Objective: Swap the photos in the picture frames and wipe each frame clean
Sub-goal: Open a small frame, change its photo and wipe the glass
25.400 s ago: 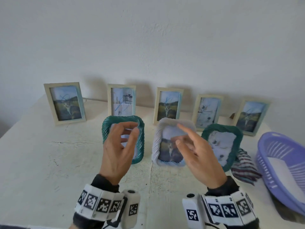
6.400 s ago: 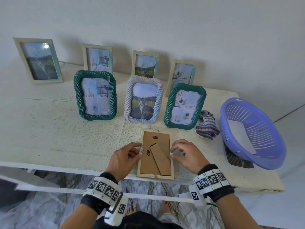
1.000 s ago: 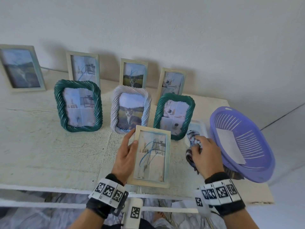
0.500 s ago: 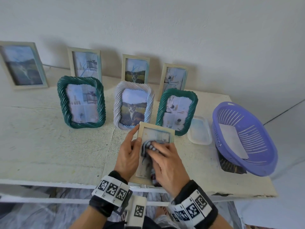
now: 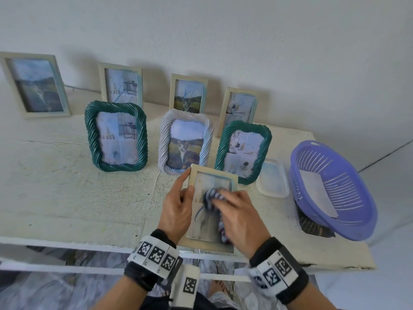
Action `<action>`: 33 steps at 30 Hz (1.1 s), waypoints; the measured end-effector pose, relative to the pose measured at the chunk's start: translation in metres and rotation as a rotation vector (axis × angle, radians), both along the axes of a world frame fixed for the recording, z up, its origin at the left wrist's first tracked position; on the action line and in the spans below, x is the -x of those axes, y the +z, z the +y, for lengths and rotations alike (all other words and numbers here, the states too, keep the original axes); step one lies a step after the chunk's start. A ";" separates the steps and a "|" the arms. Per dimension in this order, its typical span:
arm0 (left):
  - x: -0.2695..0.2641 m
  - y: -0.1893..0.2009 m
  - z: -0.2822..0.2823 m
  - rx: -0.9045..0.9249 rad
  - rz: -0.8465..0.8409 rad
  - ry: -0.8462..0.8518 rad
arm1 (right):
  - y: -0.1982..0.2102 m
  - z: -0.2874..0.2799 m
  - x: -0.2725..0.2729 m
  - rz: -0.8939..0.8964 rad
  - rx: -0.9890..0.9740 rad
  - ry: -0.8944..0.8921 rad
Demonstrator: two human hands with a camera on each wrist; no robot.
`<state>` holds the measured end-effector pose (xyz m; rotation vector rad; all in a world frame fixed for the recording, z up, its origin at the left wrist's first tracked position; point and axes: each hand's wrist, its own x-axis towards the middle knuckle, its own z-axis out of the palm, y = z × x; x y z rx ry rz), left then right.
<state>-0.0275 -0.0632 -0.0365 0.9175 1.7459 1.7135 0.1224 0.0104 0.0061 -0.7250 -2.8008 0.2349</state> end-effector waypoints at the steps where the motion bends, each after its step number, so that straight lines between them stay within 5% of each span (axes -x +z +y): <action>1: -0.002 -0.001 0.000 -0.002 -0.006 -0.005 | 0.003 0.006 0.003 0.038 -0.001 -0.066; 4: -0.002 0.002 0.001 -0.009 -0.018 0.001 | 0.014 -0.001 0.013 0.125 -0.015 -0.077; 8: 0.000 0.002 0.000 -0.015 -0.024 0.015 | 0.013 -0.024 0.004 0.031 -0.010 0.178; 14: -0.007 0.004 0.001 -0.006 -0.053 0.006 | 0.018 0.014 0.016 -0.043 -0.020 -0.093; 20: 0.003 0.004 -0.003 0.024 -0.013 0.036 | 0.011 -0.017 0.003 -0.086 0.021 0.179; 25: -0.005 0.004 -0.005 0.035 -0.068 -0.003 | 0.012 0.011 0.009 -0.105 0.026 -0.114; 33: 0.003 0.008 -0.006 0.060 -0.042 0.035 | 0.011 -0.029 -0.006 -0.129 0.082 0.111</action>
